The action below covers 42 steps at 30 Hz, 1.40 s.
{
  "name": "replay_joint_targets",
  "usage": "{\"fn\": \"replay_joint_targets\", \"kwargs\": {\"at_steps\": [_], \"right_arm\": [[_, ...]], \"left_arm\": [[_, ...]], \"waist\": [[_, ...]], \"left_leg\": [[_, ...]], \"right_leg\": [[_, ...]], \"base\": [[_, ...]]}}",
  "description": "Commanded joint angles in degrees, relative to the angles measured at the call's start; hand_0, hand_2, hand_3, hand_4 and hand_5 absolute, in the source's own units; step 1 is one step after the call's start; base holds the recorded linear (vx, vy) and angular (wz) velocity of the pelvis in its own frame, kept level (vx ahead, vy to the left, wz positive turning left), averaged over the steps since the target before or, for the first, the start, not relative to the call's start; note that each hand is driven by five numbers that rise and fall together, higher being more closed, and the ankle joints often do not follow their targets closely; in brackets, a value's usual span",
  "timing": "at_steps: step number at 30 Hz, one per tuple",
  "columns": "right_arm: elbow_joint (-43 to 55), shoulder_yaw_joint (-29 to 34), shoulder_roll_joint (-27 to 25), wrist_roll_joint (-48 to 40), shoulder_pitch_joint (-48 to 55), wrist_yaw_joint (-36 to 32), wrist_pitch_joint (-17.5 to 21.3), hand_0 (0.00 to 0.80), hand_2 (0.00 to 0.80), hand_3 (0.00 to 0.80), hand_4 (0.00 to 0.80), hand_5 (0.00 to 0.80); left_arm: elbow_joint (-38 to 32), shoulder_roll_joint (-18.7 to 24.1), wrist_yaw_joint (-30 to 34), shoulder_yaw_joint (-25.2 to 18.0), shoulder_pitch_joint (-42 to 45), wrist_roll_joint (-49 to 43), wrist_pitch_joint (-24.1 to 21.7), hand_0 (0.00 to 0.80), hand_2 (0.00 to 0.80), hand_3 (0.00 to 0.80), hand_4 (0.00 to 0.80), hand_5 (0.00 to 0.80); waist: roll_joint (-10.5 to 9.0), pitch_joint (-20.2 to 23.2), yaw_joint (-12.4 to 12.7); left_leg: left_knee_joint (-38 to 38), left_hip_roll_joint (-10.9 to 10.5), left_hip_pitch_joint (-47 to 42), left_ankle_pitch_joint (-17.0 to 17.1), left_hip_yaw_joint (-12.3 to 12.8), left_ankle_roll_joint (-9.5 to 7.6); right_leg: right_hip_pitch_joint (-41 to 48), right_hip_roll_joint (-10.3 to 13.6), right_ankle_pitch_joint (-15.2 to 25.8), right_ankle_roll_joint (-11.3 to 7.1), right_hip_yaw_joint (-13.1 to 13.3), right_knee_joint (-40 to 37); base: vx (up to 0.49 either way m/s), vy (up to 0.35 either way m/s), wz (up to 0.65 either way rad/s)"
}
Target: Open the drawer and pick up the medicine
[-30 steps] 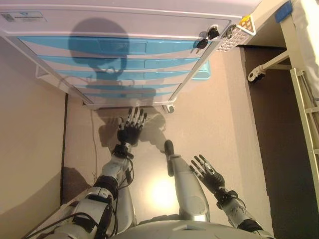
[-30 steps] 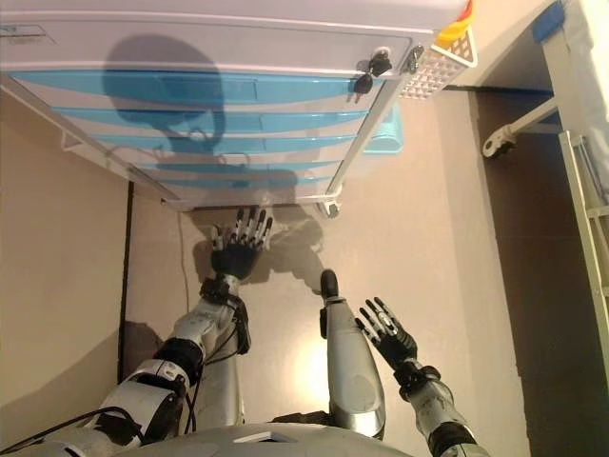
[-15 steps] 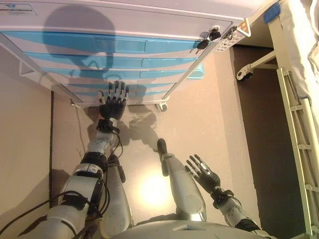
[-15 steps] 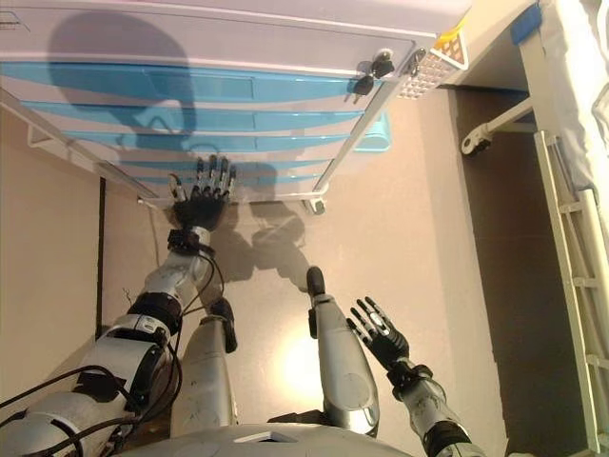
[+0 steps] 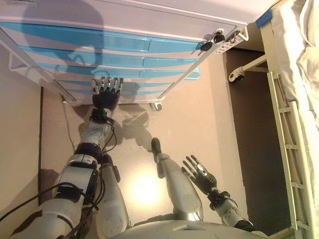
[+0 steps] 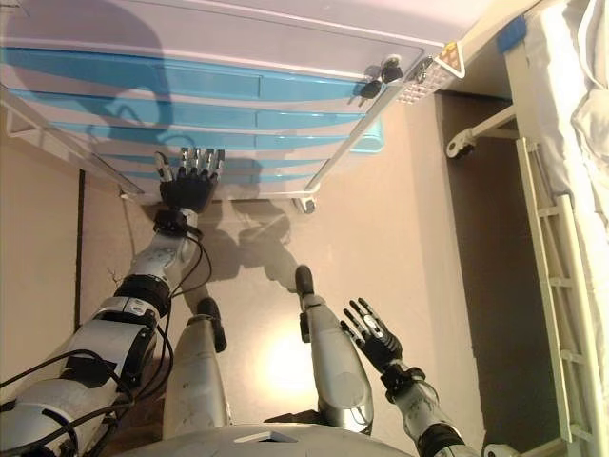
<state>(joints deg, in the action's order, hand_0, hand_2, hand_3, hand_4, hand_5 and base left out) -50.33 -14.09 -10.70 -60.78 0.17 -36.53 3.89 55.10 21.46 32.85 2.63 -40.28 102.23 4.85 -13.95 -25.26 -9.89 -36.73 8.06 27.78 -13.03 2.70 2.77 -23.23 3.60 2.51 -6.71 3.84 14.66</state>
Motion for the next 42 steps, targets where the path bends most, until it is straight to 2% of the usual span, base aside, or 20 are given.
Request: {"fn": "replay_joint_targets", "kwargs": {"at_steps": [1, 4, 5, 6, 14, 15, 22, 29, 42], "right_arm": [[3.52, -6.1, 0.24, -1.18, 5.92, -2.29, -0.5, 0.0, 0.0, 0.0, 0.0, 0.0], [3.7, -6.53, 0.46, -2.01, 6.11, -2.52, -0.5, 0.0, 0.0, 0.0, 0.0, 0.0], [3.94, -6.67, 0.45, -2.3, 6.15, -2.45, -0.51, 0.0, 0.0, 0.0, 0.0, 0.0], [3.95, -6.72, 0.51, -2.38, 6.16, -2.51, -0.45, 0.0, 0.0, 0.0, 0.0, 0.0], [4.62, -6.82, 0.57, -2.65, 5.65, -2.32, -0.36, 0.0, 0.0, 0.0, 0.0, 0.0], [4.61, -6.78, 0.55, -2.55, 5.51, -2.35, -0.41, 0.0, 0.0, 0.0, 0.0, 0.0], [5.78, -6.56, 0.87, -2.43, 5.0, -1.02, -0.97, 0.0, 0.0, 0.0, 0.0, 0.0], [6.81, -5.99, 0.96, -2.07, 4.77, 0.3, -1.0, 0.0, 0.0, 0.0, 0.0, 0.0], [9.59, -3.73, 0.16, -0.88, 5.06, 2.95, -1.41, 0.0, 0.0, 0.0, 0.0, 0.0]], "left_arm": [[-0.68, 2.73, 2.43, -1.06, -7.66, 0.95, -0.37, 0.0, 0.0, 0.0, 0.0, 0.0], [-1.76, 3.48, 5.19, -1.05, -8.6, 1.08, -1.42, 0.0, 0.0, 0.0, 0.0, 0.0], [-2.56, 3.75, 5.61, -0.98, -8.65, 1.08, -1.95, 0.42, 0.42, 0.42, 0.42, 0.42], [-3.1, 3.78, 5.67, -0.75, -8.68, 1.02, -2.45, 0.8, 0.8, 0.8, 0.8, 0.8], [-4.74, 3.8, 5.32, 0.22, -8.28, -0.4, -1.83, 0.8, 0.8, 0.8, 0.8, 0.8], [-4.52, 3.7, 5.41, 0.18, -8.08, -0.61, -1.54, 0.8, 0.8, 0.8, 0.8, 0.8], [-3.69, 3.15, 6.0, 0.86, -4.41, -3.17, 0.26, 0.8, 0.8, 0.8, 0.8, 0.8], [-2.96, 1.07, 9.82, 0.62, 2.61, -3.19, 1.84, 0.8, 0.8, 0.8, 0.8, 0.8], [-2.45, -5.71, 18.2, 2.29, 19.1, -7.81, 1.47, 0.8, 0.8, 0.8, 0.8, 0.8]], "waist": [[1.67, -1.47, 0.05], [1.28, -1.67, 0.31], [1.25, -1.74, 0.44], [1.23, -1.82, 0.5], [1.13, -2.31, 1.03], [0.72, -2.6, 1.05], [0.76, -2.87, 2.14], [1.3, -3.49, 3.63], [2.89, -4.54, 6.75]], "left_leg": [[7.12, -1.15, -2.63, 2.1, 2.53, -2.98], [7.55, -1.15, -2.9, 1.91, 2.3, -3.0], [7.81, -1.15, -2.97, 1.97, 2.21, -2.96], [8.09, -1.19, -3.1, 2.06, 2.07, -2.91], [10.33, -1.58, -4.04, 3.01, 1.74, -2.93], [10.69, -1.68, -3.52, 5.04, 2.18, -3.04], [12.76, -1.98, -4.39, 6.2, 1.33, -2.74], [14.8, -2.33, -5.62, 7.44, 0.11, -2.41], [18.35, -2.73, -7.48, 10.44, -2.73, -1.59]], "right_leg": [[2.95, -3.08, -1.72, 2.17, -2.19, 1.94], [3.75, -3.26, -1.53, 2.21, -2.32, 0.94], [4.01, -3.29, -1.41, 2.23, -2.37, 0.52], [4.31, -3.35, -1.26, 2.26, -2.32, 0.1], [5.42, -3.39, -0.61, 2.38, -2.63, -1.55], [5.02, -3.16, 0.69, 2.63, -2.79, -1.89], [5.94, -3.2, 0.97, 2.69, -3.73, -2.92], [7.09, -3.12, 0.8, 3.09, -5.24, -3.55], [8.37, -2.65, -0.28, 3.94, -9.51, -3.1]], "base": [[0.011, -0.067, 0.02], [0.005, -0.067, 0.03], [-0.004, -0.047, 0.01], [-0.007, -0.039, 0.01], [-0.027, -0.016, 0.0], [-0.115, -0.052, 0.05], [-0.035, -0.038, 0.03], [-0.017, -0.023, 0.06], [-0.02, -0.006, 0.11]]}}
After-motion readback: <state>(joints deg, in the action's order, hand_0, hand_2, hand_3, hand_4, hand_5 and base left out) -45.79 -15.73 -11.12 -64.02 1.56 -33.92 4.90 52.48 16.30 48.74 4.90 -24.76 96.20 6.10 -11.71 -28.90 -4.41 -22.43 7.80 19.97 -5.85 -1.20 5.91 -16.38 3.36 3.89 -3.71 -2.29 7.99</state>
